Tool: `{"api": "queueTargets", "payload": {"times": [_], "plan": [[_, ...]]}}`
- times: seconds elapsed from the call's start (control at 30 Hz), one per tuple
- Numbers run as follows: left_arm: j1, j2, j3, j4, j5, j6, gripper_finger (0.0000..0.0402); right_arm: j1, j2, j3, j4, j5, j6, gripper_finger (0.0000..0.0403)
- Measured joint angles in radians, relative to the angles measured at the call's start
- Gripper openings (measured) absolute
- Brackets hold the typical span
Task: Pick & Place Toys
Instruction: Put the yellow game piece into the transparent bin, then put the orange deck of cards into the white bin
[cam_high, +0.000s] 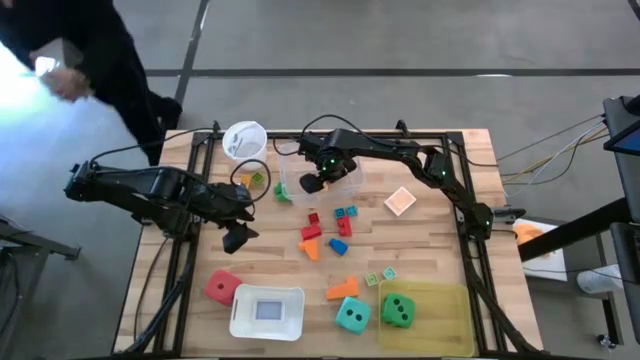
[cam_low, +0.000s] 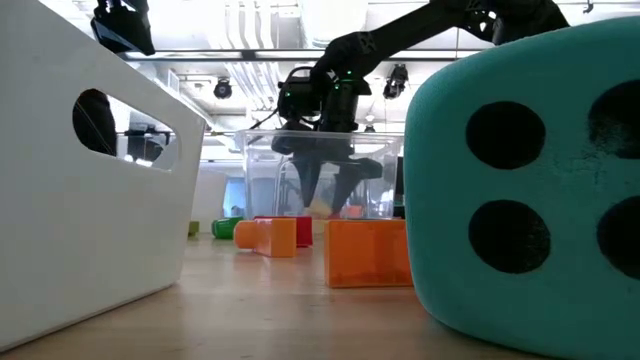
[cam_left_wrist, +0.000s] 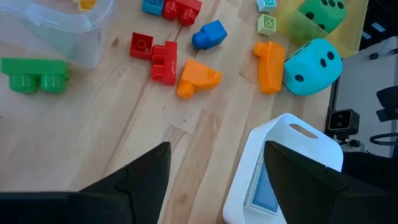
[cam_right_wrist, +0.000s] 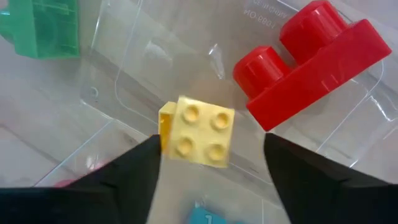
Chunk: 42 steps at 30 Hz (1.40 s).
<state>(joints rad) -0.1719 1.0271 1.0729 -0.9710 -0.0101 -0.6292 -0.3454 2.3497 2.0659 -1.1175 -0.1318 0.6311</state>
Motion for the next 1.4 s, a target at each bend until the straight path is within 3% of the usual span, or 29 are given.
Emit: {"api": "queueTargets", "payload": {"times": [0.17,0.3,0.67,1.1,1.4], "plan": [[0.0,0.0,0.0,0.0,0.003,0.0,0.0262,0.0,0.0,0.0,0.0,-0.001,-0.01,0.0334],[0.0,0.0,0.0,0.0,0.003,0.0,0.0262,0.0,0.0,0.0,0.0,-0.001,-0.01,0.0356],[0.0,0.0,0.0,0.0,0.003,-0.003,0.0262,0.0,-0.017,0.011,-0.012,0.004,-0.009,0.0361],[0.0,0.0,0.0,0.0,0.003,-0.003,0.0262,0.013,-0.035,0.182,-0.165,0.008,-0.066,0.0361],[0.0,0.0,0.0,0.0,0.003,-0.003,0.0262,0.069,-0.187,0.198,-0.228,0.067,-0.157,0.0361]]}}
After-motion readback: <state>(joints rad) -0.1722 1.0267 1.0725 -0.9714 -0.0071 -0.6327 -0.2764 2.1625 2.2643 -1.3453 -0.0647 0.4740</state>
